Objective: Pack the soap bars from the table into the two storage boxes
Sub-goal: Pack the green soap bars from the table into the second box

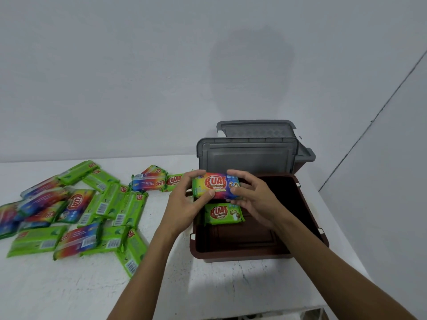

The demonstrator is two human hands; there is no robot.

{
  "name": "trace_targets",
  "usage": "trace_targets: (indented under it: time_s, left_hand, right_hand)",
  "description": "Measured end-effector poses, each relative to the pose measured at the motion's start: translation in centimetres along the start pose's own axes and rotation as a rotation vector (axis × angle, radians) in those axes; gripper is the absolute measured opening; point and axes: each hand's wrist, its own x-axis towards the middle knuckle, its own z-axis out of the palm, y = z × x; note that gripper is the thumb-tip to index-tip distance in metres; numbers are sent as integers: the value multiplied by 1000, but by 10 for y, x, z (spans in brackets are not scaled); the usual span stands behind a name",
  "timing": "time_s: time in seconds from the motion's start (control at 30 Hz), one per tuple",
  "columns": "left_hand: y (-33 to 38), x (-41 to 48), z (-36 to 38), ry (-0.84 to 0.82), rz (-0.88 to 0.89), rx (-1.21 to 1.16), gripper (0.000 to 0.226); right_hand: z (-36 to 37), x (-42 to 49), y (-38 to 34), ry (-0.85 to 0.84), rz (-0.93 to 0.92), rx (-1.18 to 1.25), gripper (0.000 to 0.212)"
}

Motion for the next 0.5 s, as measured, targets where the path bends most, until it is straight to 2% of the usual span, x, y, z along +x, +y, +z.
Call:
trace_targets:
  time_s: [0.2, 0.3, 0.5]
  left_hand:
    - [-19, 0, -12, 32, 67, 373, 42]
    - [-34, -1, -16, -23, 140, 546, 44]
    - [-53, -4, -15, -42, 158, 609, 45]
  right_hand:
    - [-23, -10, 8, -8, 117, -294, 37]
    - [-31, -10, 16, -17, 216, -402, 36]
    - [-32, -2, 35, -133, 423, -473, 37]
